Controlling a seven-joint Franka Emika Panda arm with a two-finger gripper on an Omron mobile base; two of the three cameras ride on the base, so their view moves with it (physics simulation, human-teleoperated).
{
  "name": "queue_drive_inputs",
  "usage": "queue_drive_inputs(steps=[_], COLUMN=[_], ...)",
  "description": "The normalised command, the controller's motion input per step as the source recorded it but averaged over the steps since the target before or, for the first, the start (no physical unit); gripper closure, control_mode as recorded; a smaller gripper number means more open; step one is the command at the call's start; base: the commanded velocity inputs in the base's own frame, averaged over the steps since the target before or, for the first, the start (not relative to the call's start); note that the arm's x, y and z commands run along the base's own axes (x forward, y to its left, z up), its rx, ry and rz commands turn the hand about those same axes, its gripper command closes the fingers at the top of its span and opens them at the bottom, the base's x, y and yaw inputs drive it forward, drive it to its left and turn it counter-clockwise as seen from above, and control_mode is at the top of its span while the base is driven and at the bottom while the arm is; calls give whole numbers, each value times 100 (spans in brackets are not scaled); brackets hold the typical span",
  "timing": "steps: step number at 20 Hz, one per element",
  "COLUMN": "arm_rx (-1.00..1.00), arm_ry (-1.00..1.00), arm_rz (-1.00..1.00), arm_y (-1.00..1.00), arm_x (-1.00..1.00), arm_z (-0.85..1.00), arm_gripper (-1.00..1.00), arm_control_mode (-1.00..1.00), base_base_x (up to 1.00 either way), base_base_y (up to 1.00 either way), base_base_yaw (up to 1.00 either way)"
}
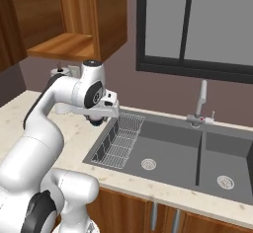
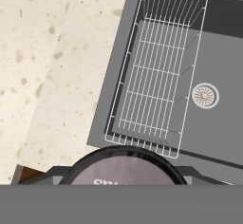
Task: Pick the yogurt and canned food from the counter and place them in the cabinets closest to them.
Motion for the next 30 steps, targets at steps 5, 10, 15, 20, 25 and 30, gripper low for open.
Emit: queue_drive_inputs(steps=[5,10,15,20,25,30], arm_rx=[0,0,0,0,0,0], arm_ry=[0,0,-1,-2,-3,-3], arm_rz=[0,0,0,-1,0,0], arm_y=[0,0,2,18,20,23], arm_x=[0,0,0,2,0,0], arm_z=[0,0,17,35,39,45], arm_gripper=[100,100,100,100,100,100], arm_control_mode=[100,-100,-100,-100,-100,-100], base_base_x=[12,0,0,0,0,0], base_base_y=[0,0,0,0,0,0], base_base_yaw=[0,0,0,0,0,0])
